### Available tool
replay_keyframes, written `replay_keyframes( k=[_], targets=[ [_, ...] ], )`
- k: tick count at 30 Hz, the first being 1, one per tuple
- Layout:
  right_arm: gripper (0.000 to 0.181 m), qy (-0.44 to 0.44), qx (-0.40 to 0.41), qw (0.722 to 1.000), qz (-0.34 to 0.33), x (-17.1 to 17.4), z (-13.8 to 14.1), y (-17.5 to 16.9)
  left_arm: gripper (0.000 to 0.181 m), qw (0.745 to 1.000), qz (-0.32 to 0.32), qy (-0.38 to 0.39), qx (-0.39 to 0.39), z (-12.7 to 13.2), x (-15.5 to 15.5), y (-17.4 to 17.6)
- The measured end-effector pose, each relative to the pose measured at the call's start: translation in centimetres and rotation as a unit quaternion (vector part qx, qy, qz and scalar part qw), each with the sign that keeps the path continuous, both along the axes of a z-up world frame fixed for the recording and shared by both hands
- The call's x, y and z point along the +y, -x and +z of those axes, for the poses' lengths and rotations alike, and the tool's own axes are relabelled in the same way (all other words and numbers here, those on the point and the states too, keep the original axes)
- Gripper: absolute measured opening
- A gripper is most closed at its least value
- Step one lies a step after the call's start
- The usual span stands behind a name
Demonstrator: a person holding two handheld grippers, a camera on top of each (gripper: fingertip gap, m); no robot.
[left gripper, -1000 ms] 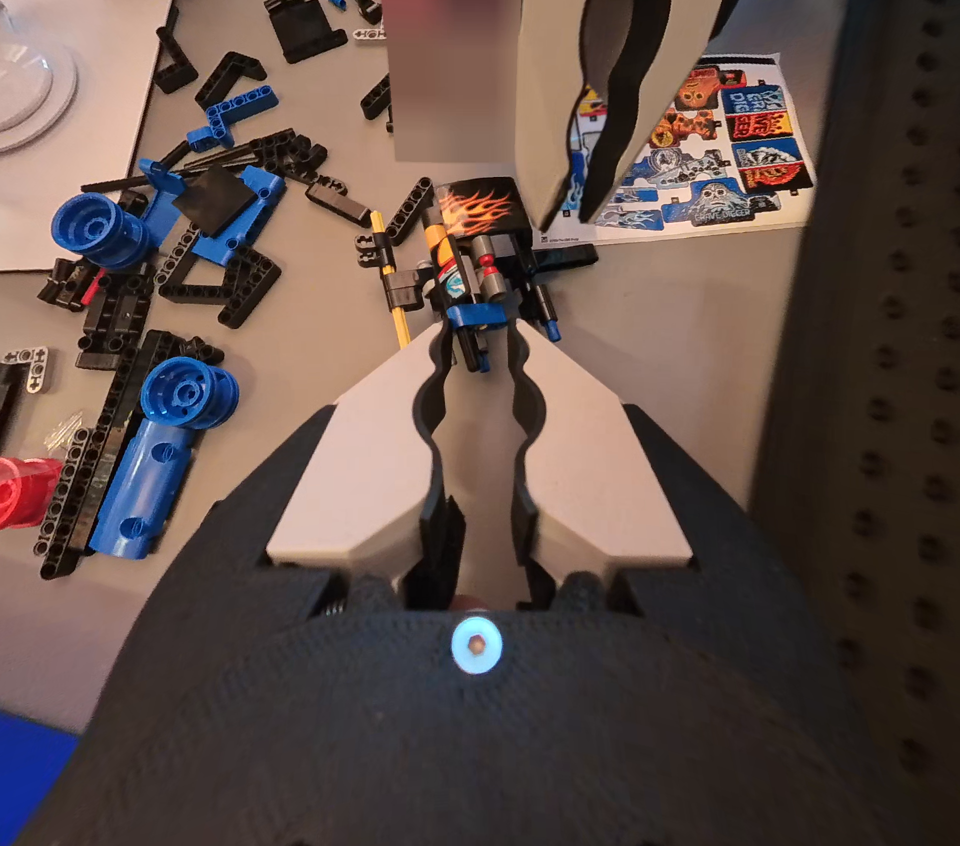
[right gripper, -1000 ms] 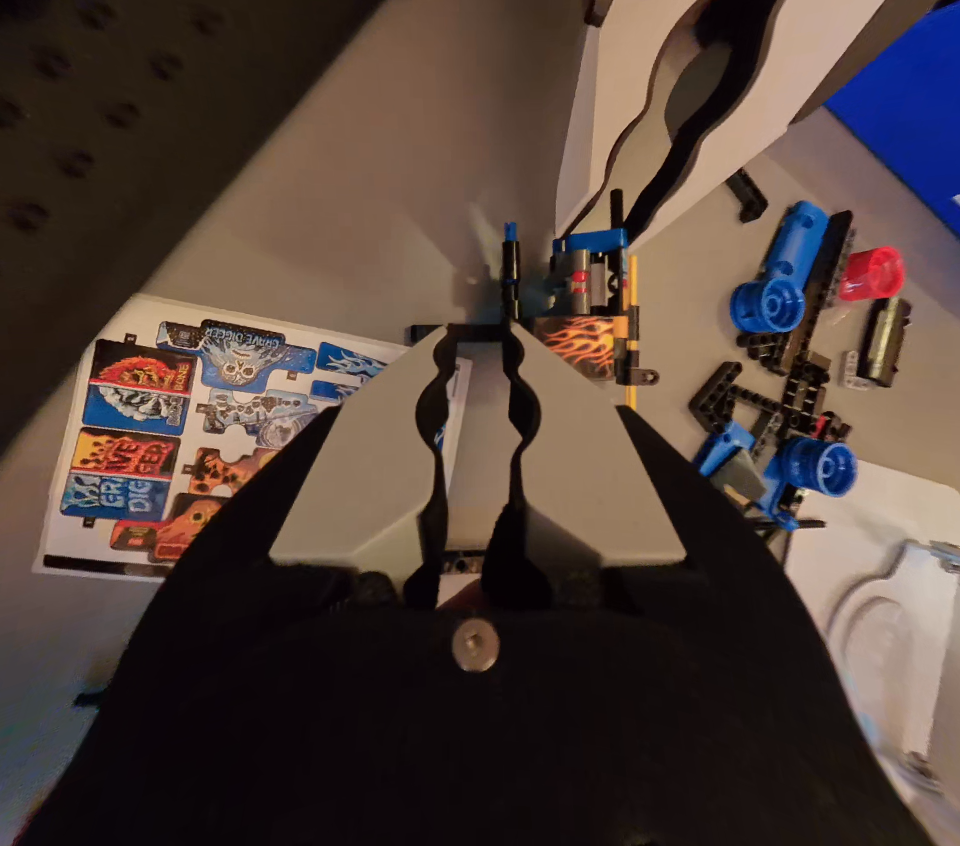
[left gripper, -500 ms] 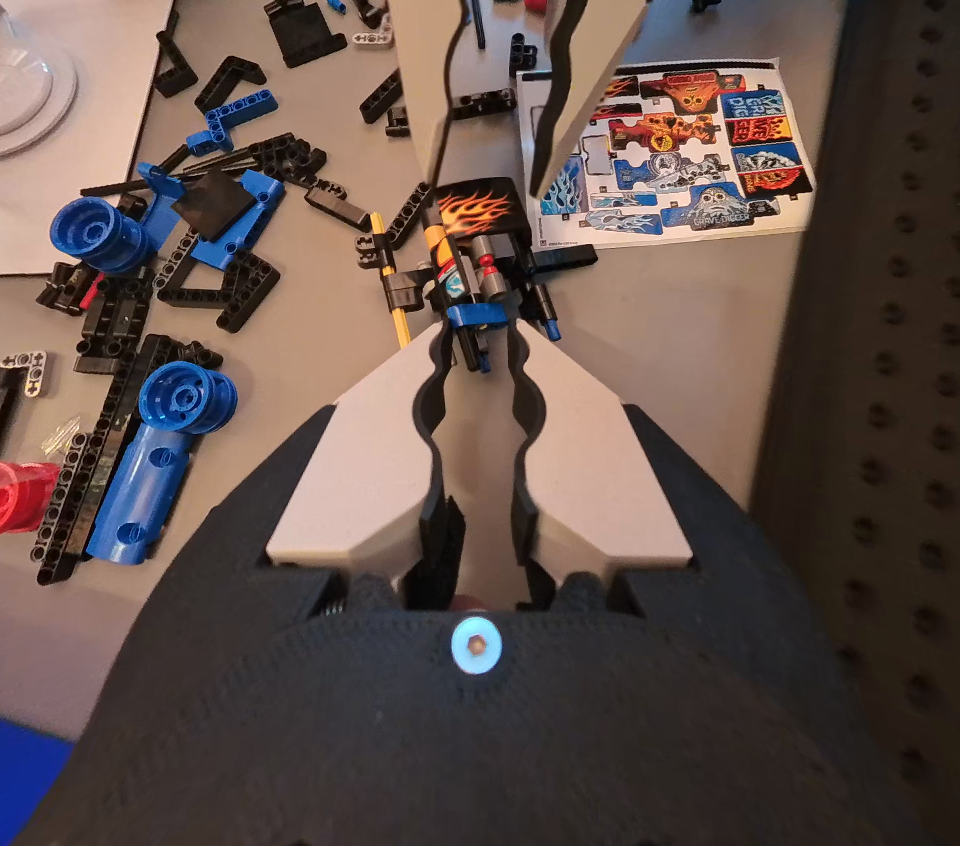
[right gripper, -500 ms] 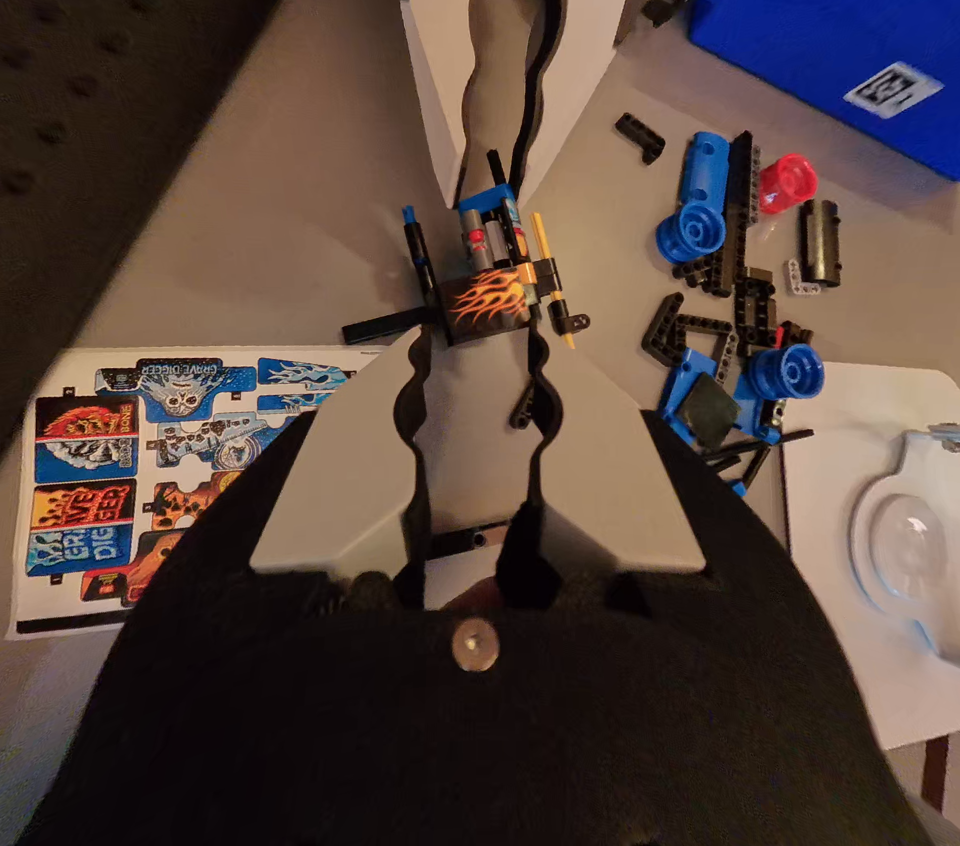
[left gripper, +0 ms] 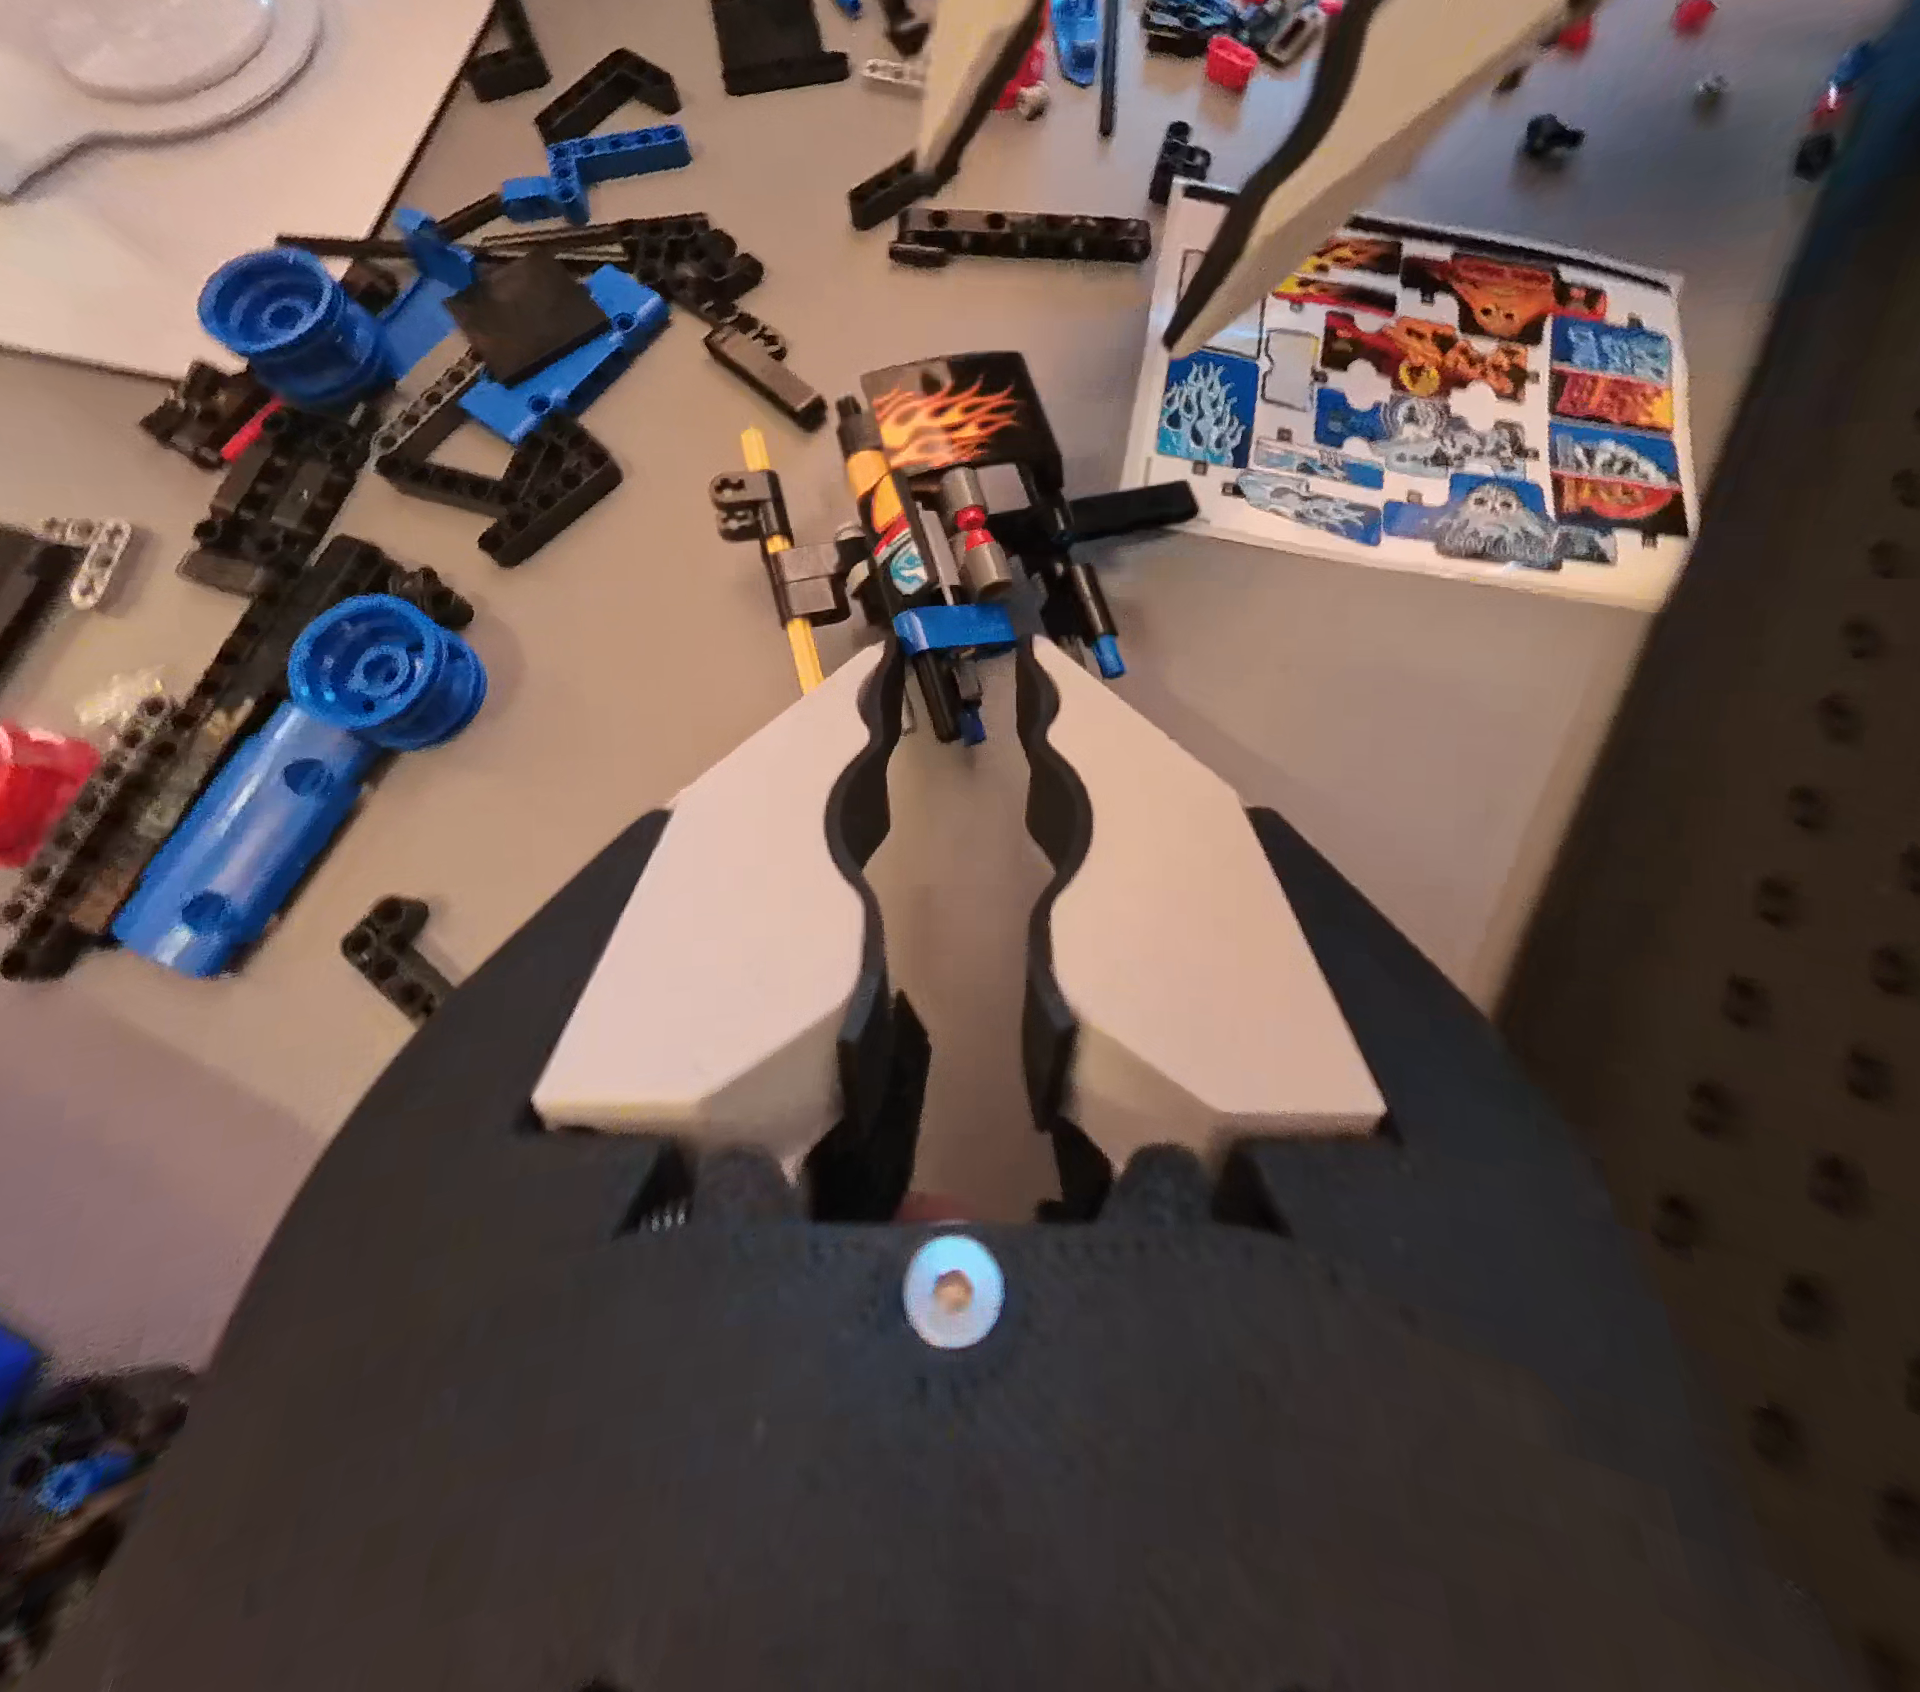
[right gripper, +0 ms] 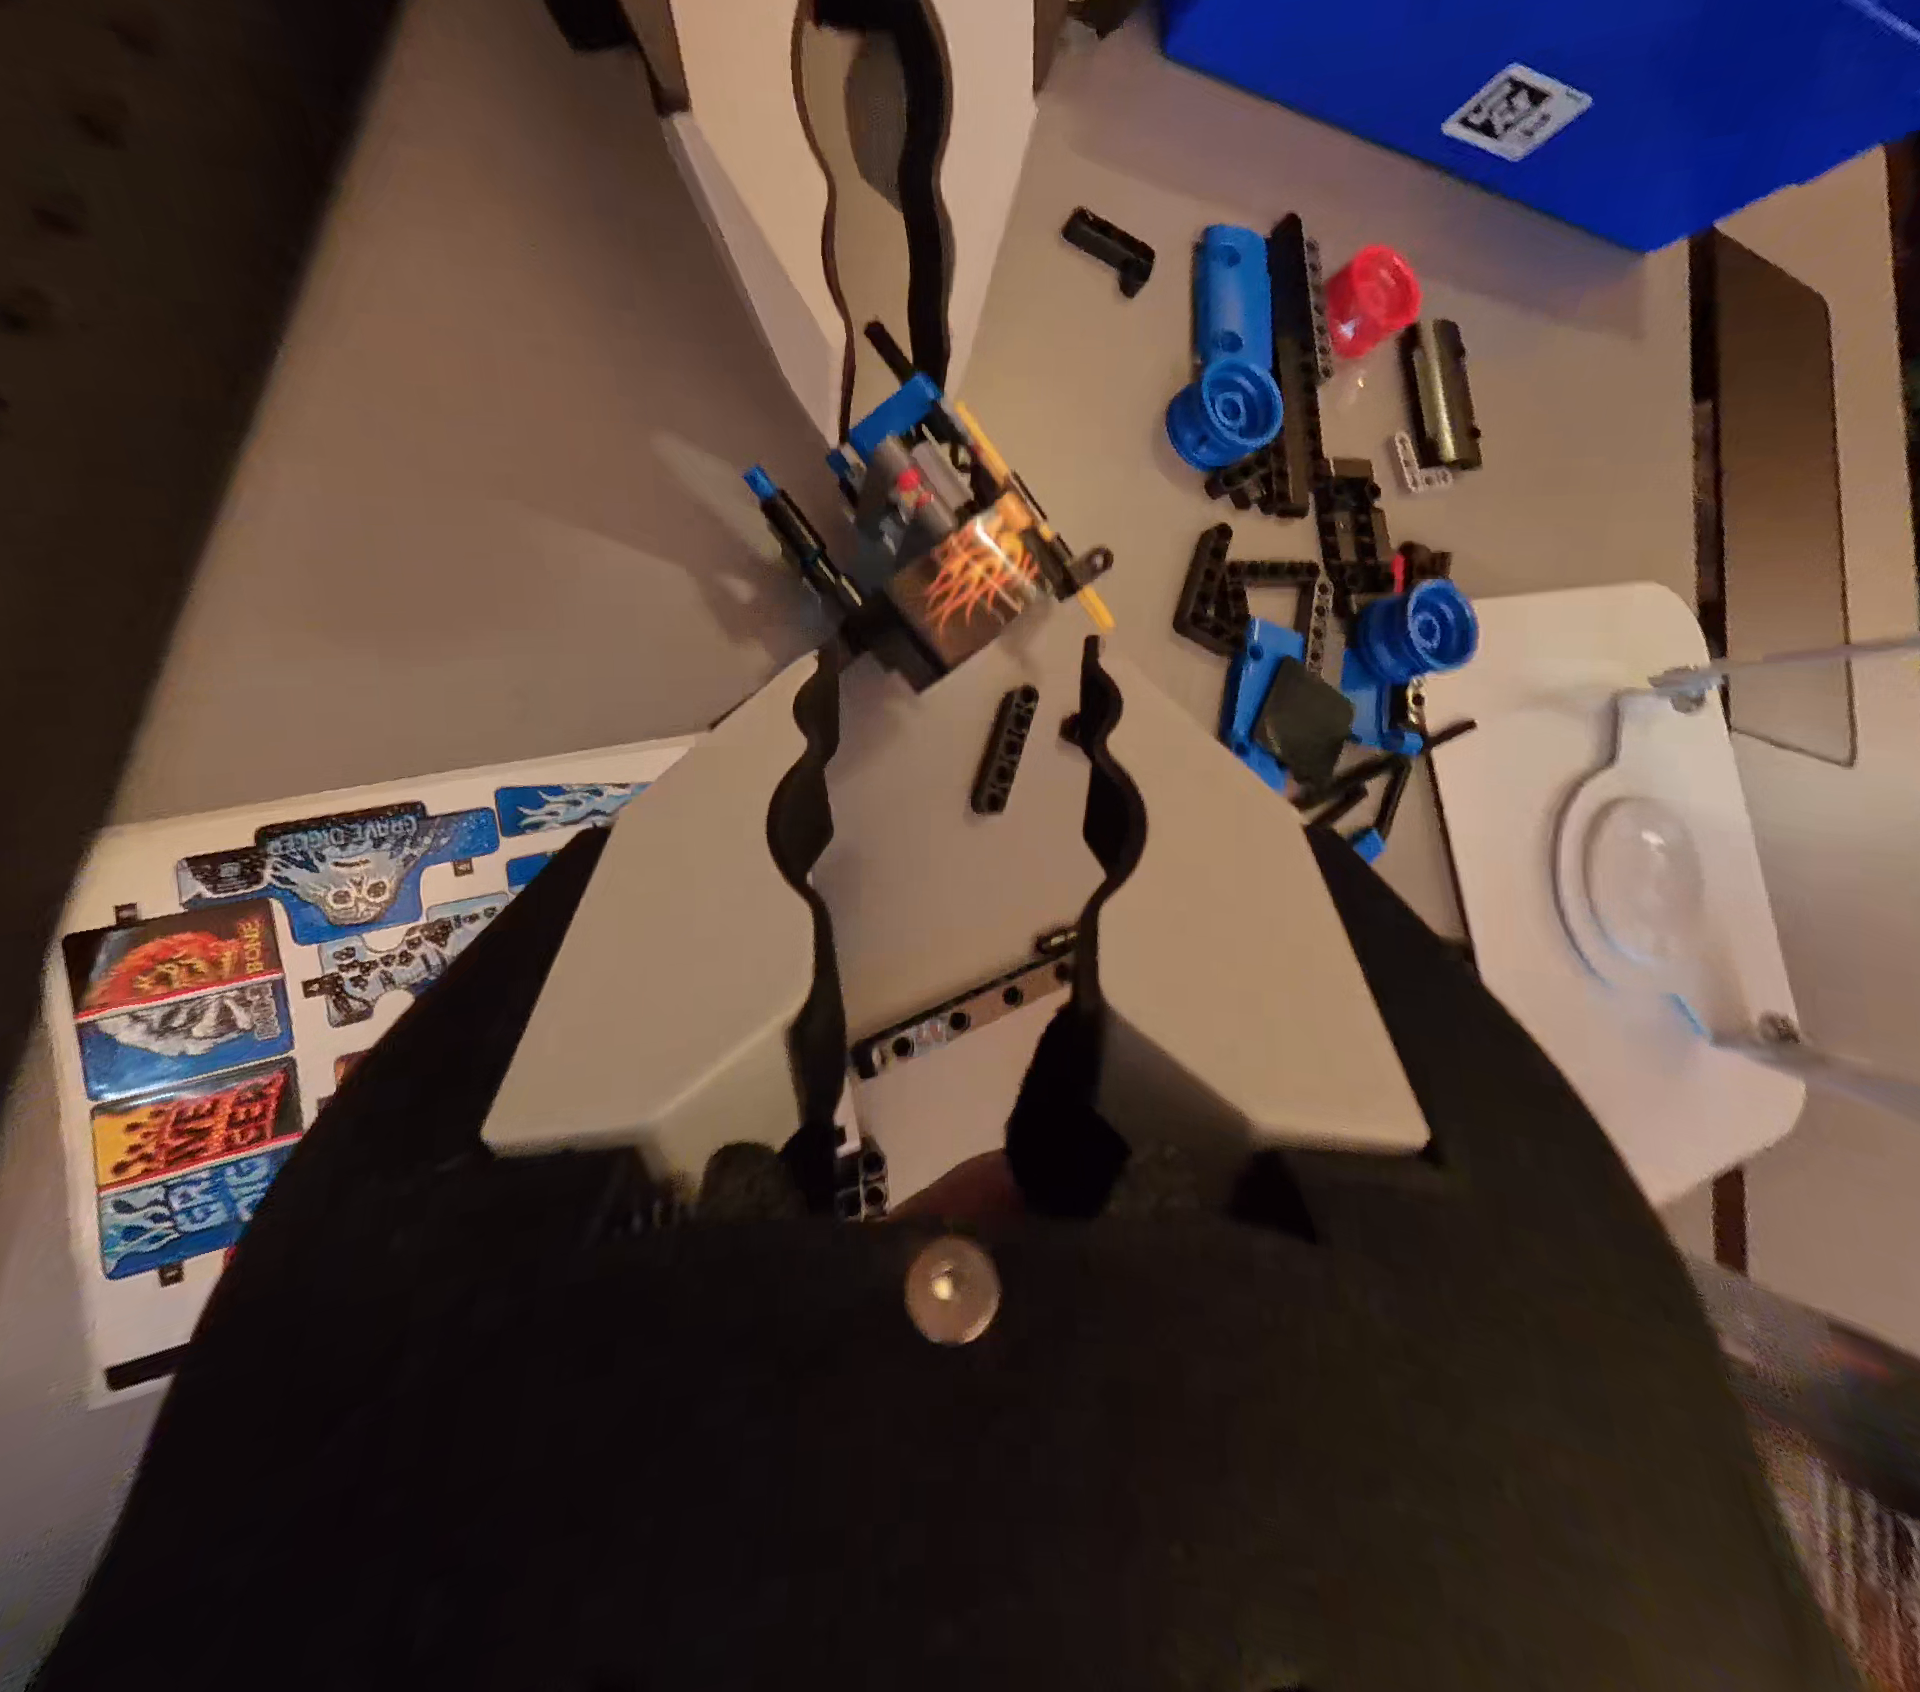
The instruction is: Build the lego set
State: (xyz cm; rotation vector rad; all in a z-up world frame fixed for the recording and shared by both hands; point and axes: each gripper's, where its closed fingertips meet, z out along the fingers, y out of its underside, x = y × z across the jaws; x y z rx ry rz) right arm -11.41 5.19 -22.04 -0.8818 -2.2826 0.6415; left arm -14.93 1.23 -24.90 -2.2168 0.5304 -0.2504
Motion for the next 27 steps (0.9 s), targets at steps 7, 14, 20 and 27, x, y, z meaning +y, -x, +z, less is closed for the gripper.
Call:
replay_keyframes(
  k=[7,14,20,27],
  targets=[
    [0.044,0.022,0.025,0.997,-0.067,-1.1,-0.8,-0.6,0.017,0.998,0.055,0.022,-0.009,-1.1,-0.7,0.4],
    [0.046,0.038,0.012,0.995,-0.093,-1.8,-2.4,-0.8,0.022,1.000,0.014,0.023,0.008,-1.5,-1.9,-1.9],
    [0.044,0.059,0.015,0.991,-0.115,-0.6,-2.9,-0.8,0.030,0.999,0.022,-0.027,0.042,0.8,-2.1,-0.4],
    [0.035,0.072,0.006,0.992,-0.104,-1.6,-3.2,-0.1,0.035,0.997,0.007,-0.004,0.071,-0.9,-1.1,0.0]
  ],
)
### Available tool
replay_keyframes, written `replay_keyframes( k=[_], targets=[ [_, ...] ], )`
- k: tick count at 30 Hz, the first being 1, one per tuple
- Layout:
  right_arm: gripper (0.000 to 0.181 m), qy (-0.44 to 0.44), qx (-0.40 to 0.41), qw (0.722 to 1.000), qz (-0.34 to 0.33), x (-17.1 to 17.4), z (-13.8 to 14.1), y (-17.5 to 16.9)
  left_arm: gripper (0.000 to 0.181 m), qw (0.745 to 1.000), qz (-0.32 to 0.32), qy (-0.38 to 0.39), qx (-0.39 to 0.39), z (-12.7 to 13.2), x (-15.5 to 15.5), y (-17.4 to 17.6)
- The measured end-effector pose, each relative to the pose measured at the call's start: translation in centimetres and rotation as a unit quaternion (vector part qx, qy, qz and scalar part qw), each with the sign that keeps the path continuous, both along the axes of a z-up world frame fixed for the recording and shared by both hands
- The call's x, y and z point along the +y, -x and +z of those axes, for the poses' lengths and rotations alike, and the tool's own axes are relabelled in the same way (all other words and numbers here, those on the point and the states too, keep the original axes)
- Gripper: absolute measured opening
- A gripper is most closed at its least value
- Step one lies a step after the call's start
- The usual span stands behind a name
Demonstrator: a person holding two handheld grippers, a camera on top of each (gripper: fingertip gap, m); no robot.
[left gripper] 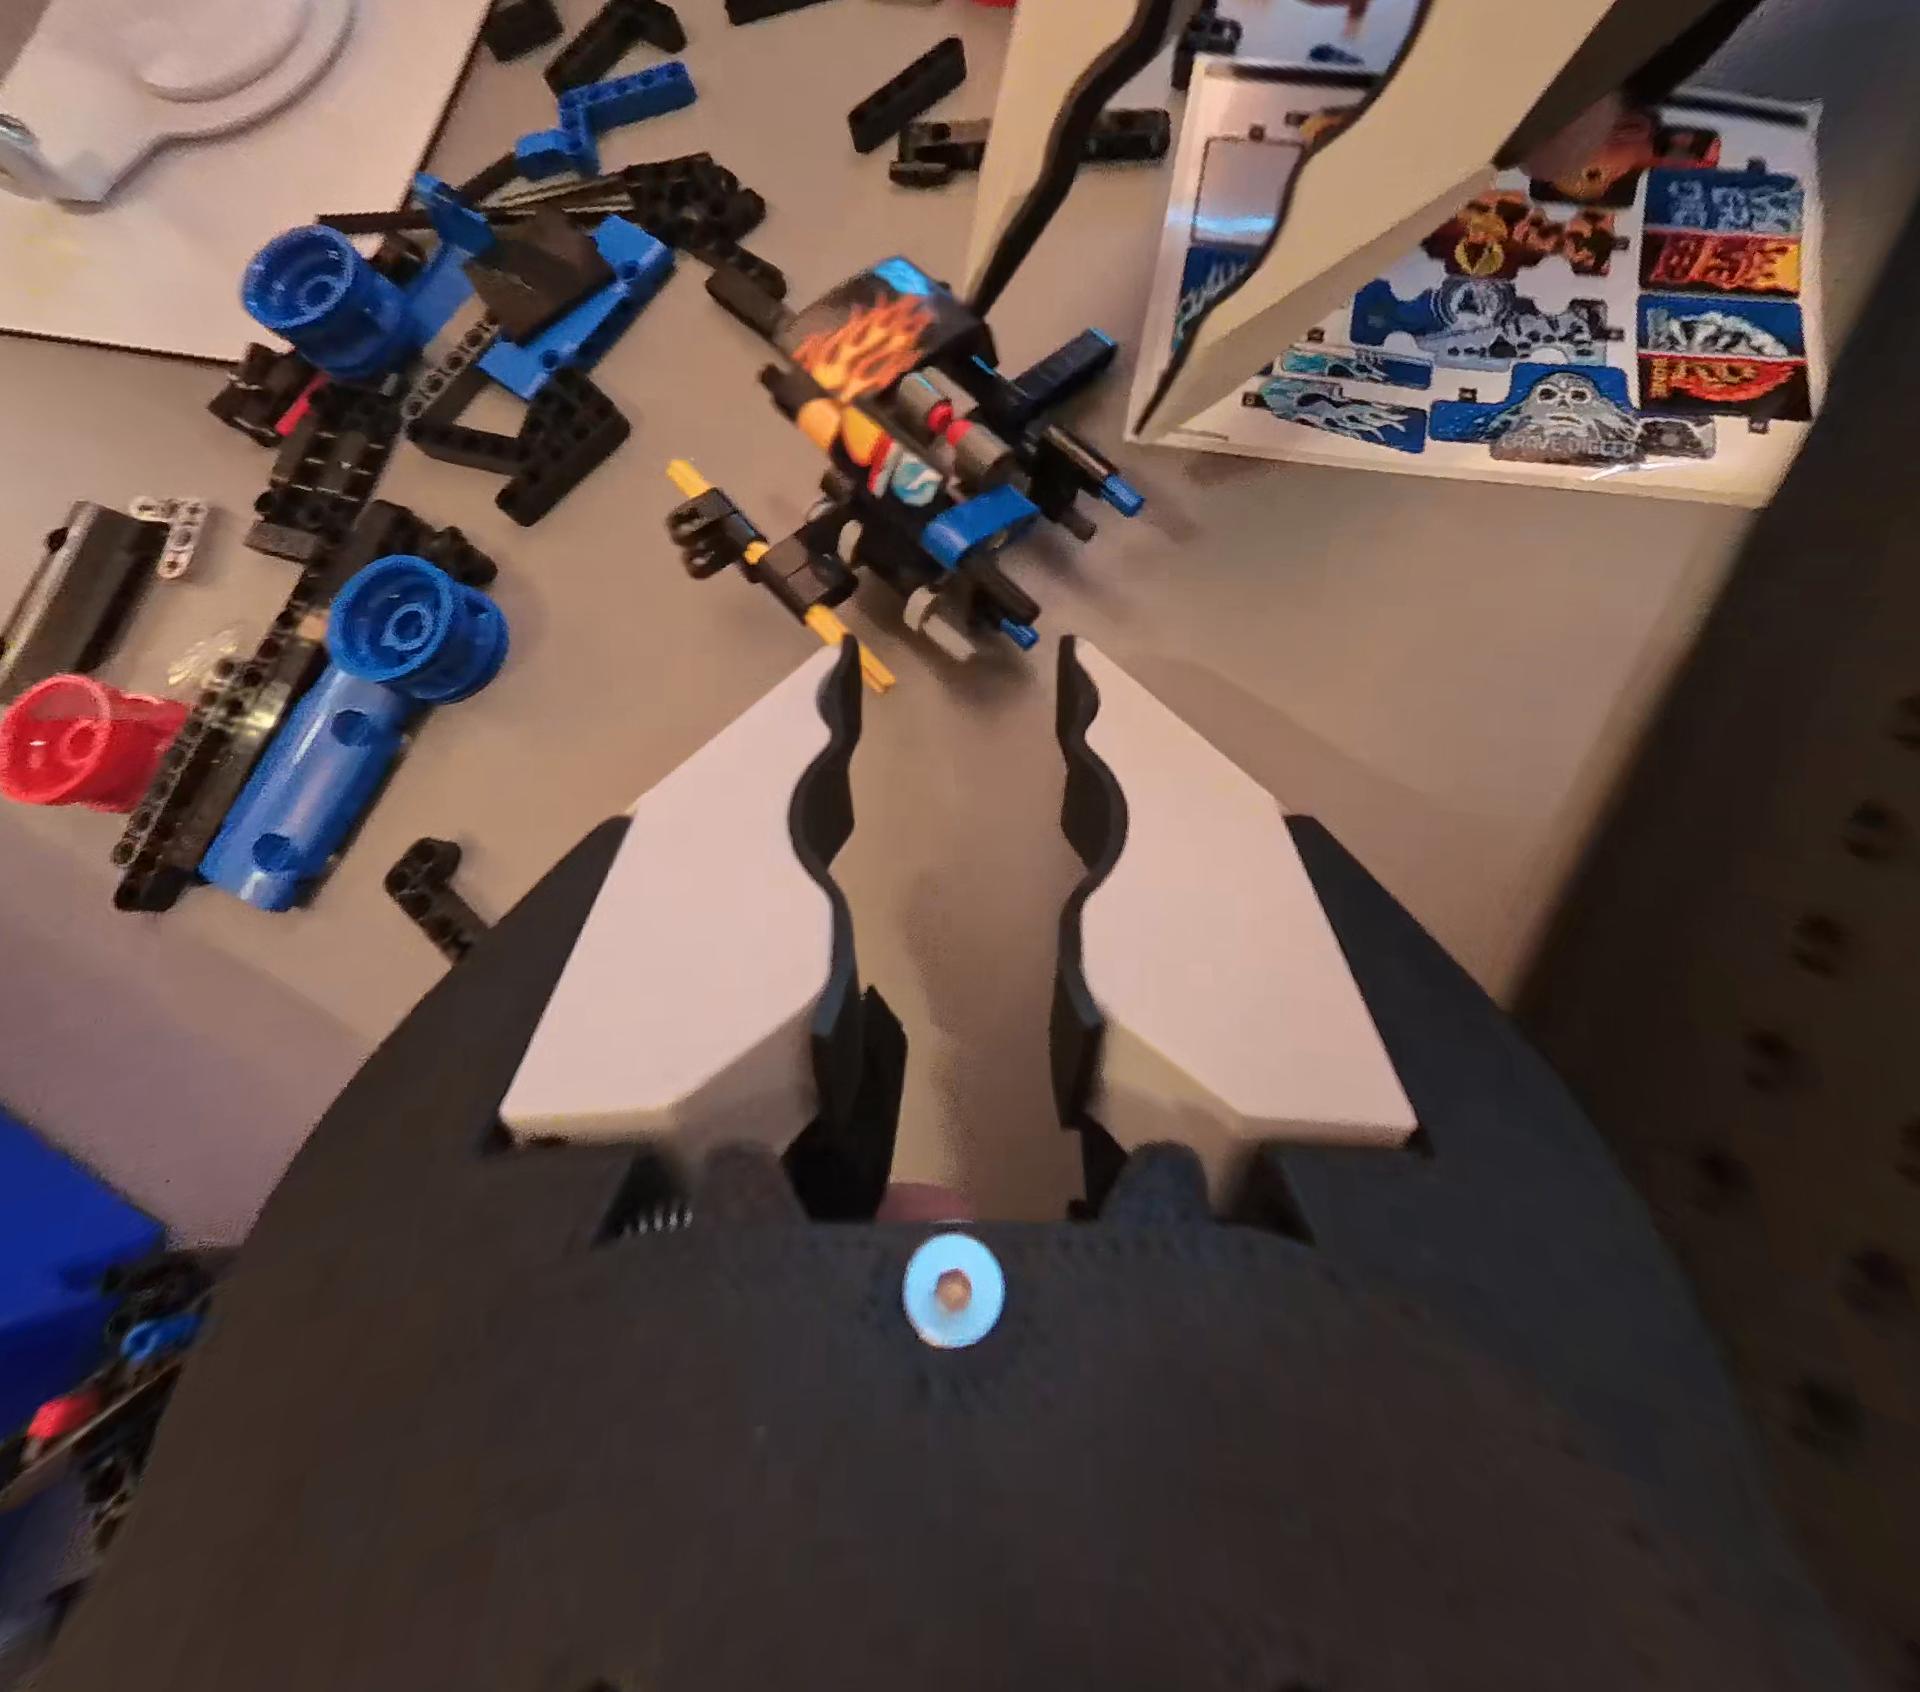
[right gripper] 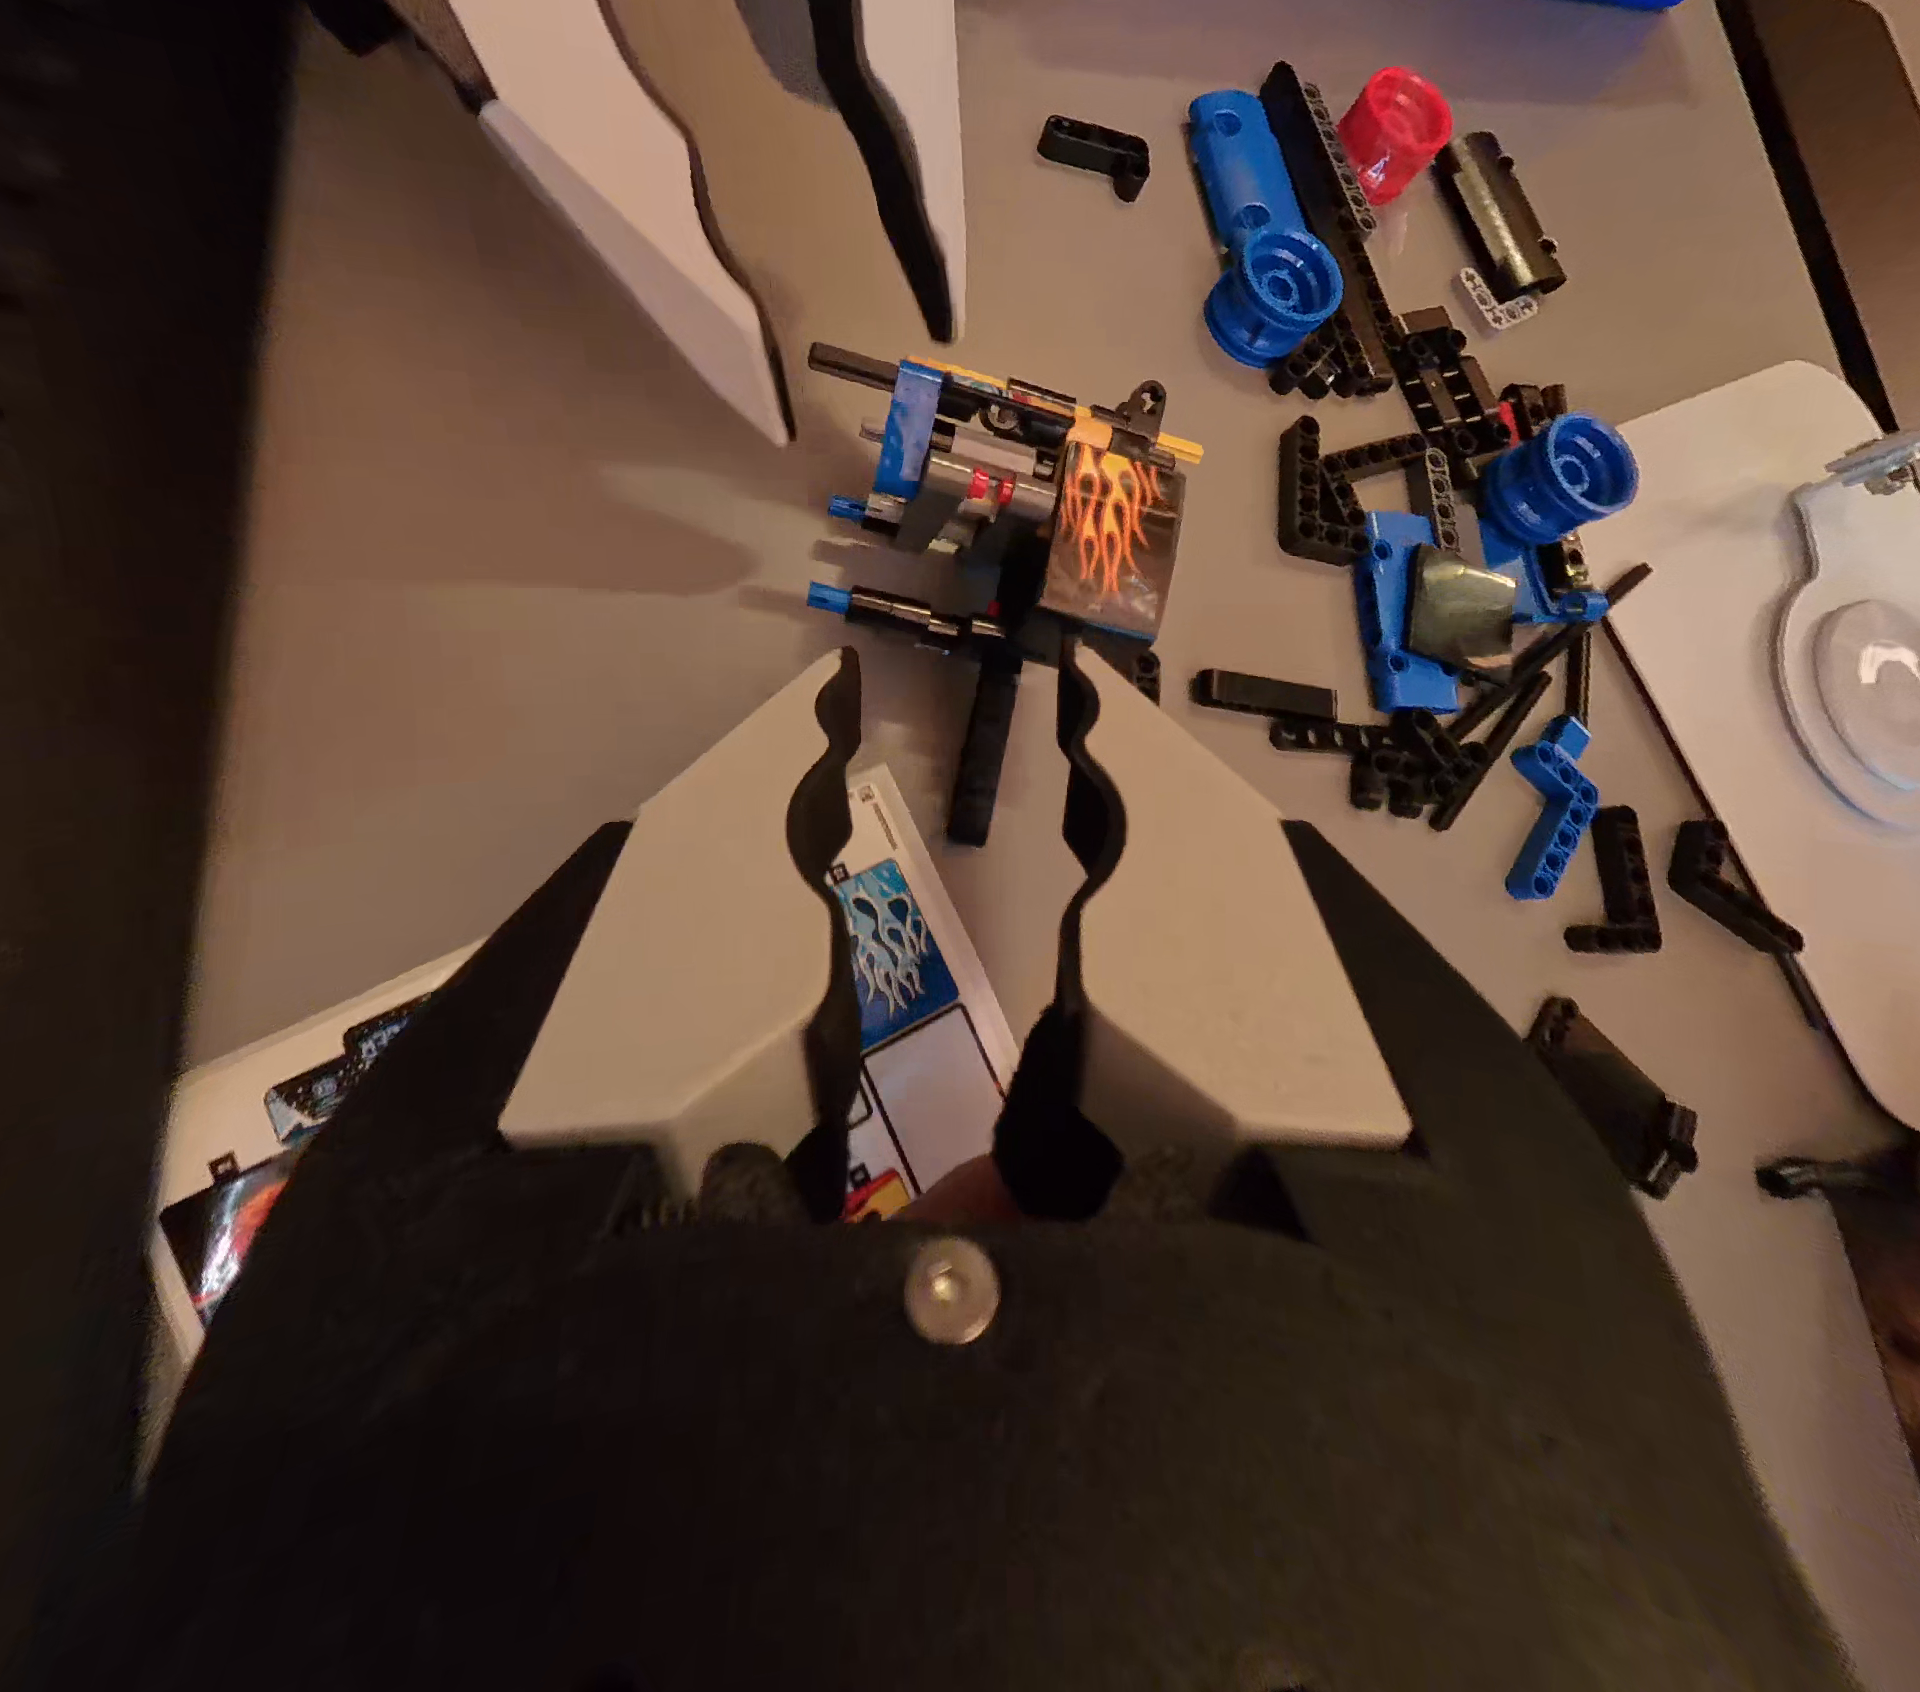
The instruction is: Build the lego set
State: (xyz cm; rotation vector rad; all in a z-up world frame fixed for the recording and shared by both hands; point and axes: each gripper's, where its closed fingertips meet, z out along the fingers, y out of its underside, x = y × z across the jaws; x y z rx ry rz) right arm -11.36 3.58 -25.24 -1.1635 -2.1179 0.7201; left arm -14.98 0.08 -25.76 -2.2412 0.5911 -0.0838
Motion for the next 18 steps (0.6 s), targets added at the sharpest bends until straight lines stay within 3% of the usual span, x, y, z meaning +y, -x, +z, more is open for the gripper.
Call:
replay_keyframes(
  k=[10,18],
  targets=[
    [0.031,-0.032,-0.004,0.999,0.027,-0.1,0.6,2.6,0.032,0.999,-0.030,0.034,0.006,-1.9,-1.8,-1.9],
    [0.031,-0.031,-0.014,0.999,0.029,0.6,1.1,2.2,0.034,1.000,0.021,-0.012,-0.012,0.8,-3.7,0.9]
  ],
)
